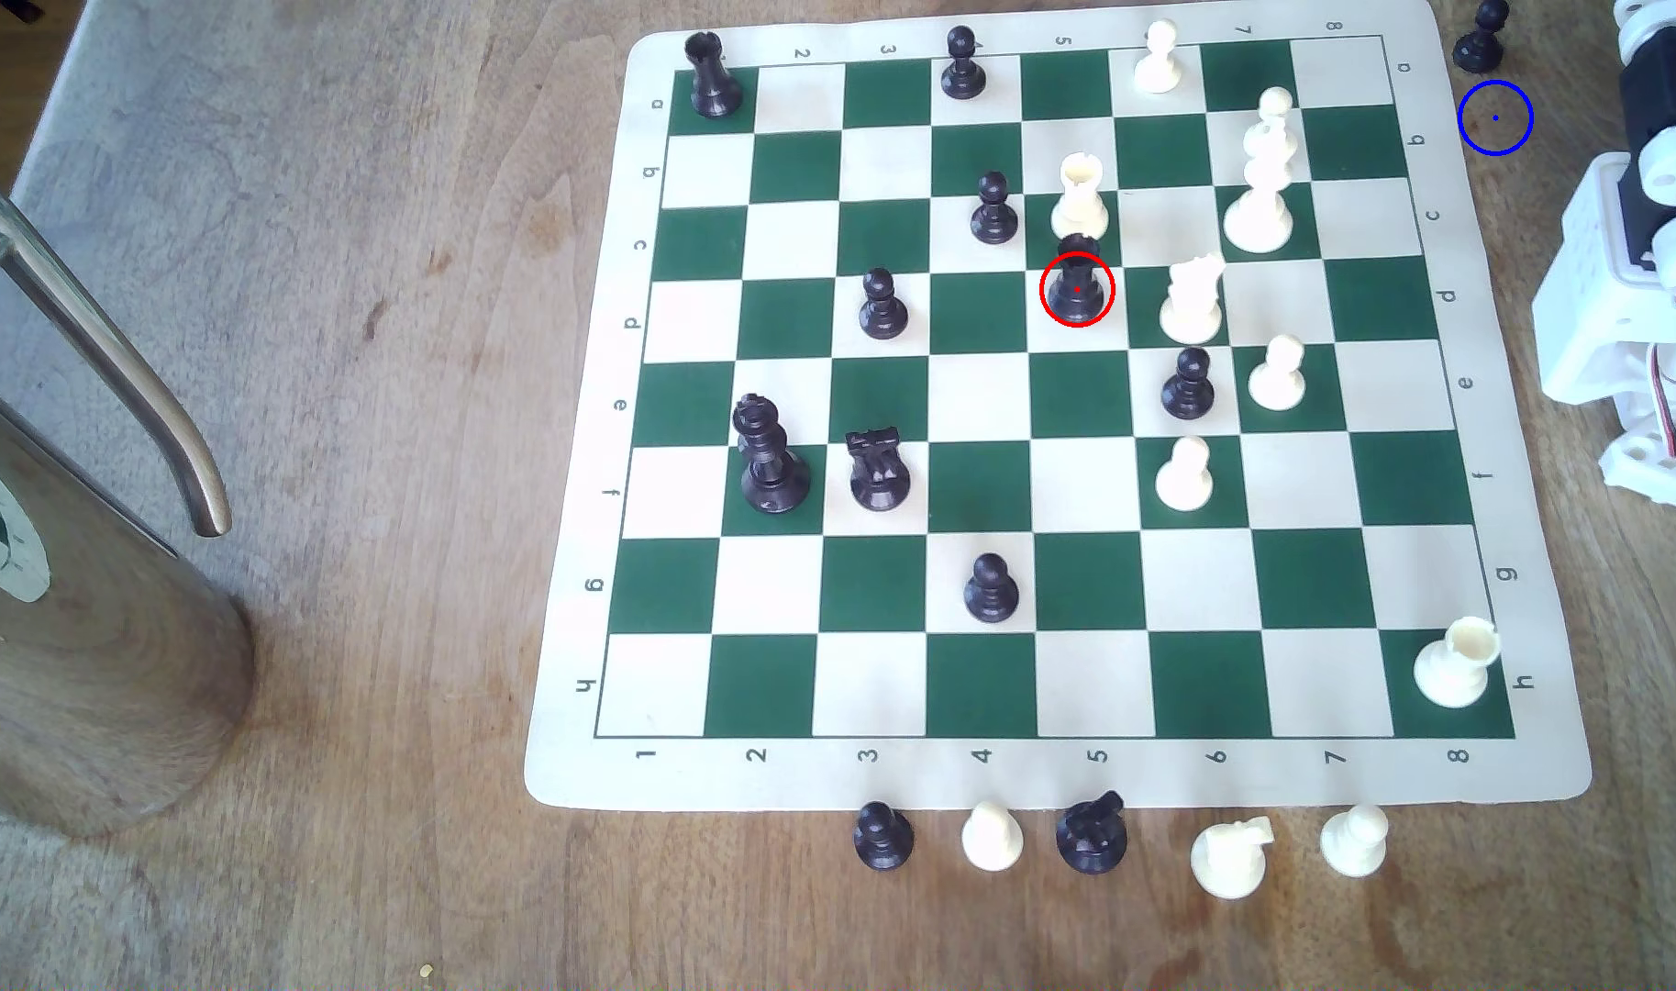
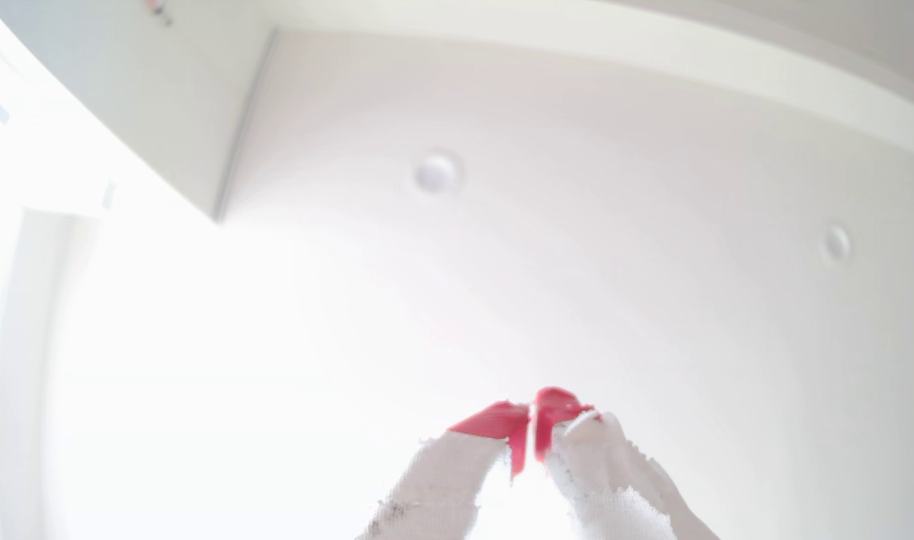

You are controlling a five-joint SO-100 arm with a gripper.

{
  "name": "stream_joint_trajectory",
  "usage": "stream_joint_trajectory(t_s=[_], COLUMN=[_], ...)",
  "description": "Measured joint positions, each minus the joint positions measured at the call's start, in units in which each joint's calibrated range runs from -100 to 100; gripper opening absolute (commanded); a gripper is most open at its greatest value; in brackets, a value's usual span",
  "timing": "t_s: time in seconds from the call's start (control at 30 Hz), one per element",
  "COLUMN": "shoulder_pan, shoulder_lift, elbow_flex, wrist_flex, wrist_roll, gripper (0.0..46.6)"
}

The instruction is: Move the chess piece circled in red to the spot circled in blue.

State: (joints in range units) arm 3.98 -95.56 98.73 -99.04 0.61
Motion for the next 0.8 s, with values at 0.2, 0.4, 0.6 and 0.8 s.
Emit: stream_joint_trajectory(t_s=[0.2, 0.4, 0.6, 0.8], shoulder_pan=[0.6, 0.1, 0.1, 0.1], shoulder_lift=[0.1, 0.1, 0.2, 0.2], elbow_flex=[0.0, 0.0, -5.6, -16.4], wrist_flex=[1.6, 16.4, 47.6, 80.2], wrist_roll=[0.0, 0.0, 0.0, 0.0], gripper=[0.2, 0.2, 0.2, 0.2])
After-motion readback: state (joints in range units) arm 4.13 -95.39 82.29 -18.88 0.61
